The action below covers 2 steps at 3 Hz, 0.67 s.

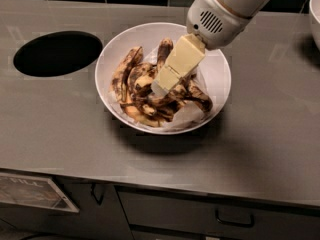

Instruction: Pick banana from white bowl

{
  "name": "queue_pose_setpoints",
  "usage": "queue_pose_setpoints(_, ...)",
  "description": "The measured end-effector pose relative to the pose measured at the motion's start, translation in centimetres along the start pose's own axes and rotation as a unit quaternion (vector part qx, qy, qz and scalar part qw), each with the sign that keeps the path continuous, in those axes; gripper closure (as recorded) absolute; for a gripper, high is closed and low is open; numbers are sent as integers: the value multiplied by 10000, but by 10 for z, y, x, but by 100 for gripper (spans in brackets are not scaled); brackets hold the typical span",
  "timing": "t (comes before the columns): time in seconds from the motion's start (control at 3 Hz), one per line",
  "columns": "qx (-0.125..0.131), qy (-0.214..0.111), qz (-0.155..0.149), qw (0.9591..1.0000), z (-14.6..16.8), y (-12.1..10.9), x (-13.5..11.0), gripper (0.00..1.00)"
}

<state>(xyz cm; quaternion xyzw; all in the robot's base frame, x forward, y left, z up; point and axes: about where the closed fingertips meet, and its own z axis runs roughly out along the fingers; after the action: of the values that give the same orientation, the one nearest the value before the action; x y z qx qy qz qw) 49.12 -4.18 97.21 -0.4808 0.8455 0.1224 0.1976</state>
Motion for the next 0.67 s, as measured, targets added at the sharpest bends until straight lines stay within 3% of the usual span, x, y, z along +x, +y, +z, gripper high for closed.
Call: queue_pose_setpoints(0.67, 29, -134, 148, 9998, 1, 1, 0, 0)
